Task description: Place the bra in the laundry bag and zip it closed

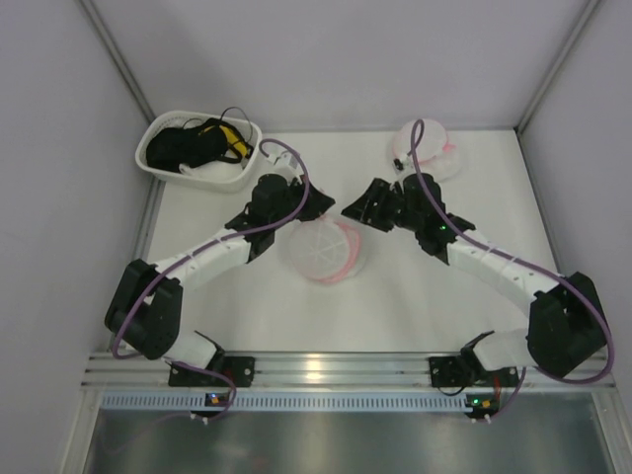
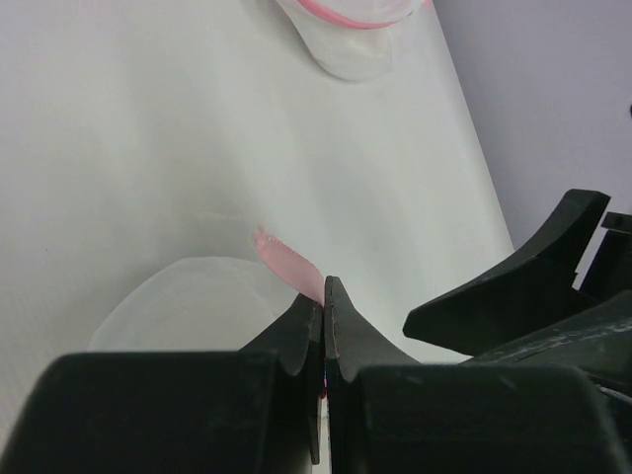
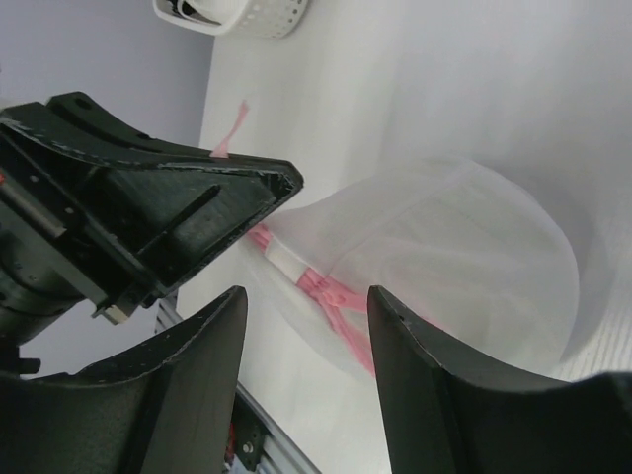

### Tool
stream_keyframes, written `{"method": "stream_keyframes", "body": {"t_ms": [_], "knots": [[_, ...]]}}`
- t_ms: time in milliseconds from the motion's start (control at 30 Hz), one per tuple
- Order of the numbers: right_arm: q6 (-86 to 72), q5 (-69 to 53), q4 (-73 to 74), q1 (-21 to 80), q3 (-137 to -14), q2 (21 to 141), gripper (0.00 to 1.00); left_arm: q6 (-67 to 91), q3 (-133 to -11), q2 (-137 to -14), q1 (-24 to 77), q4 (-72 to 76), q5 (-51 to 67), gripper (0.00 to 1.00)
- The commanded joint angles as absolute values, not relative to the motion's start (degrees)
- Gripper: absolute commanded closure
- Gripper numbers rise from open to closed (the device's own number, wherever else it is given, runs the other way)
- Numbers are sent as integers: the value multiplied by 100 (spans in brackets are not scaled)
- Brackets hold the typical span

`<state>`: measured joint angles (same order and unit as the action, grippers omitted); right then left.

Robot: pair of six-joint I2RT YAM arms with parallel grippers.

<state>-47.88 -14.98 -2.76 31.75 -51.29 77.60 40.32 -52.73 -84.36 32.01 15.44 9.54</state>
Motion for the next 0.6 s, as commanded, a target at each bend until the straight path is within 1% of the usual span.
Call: {"method": "stream_keyframes", "body": {"t_ms": [0, 133, 233, 567], "knots": [[-4711, -1476, -18, 3190, -5493, 7445, 47, 3955, -5203, -8174, 3217, 1934, 940, 100], [-4991, -1547, -96, 3182, -5177, 7444, 48, 3937, -5186, -8139, 3217, 1934, 932, 100], [-5264, -1853, -430, 3182, -5010, 7593, 48, 3955, -5168, -8112, 3226, 1934, 932, 100], [-5572, -2179, -712, 3182, -5027, 7936, 48, 3920, -5142, -8033, 3234, 1934, 861, 100]]}}
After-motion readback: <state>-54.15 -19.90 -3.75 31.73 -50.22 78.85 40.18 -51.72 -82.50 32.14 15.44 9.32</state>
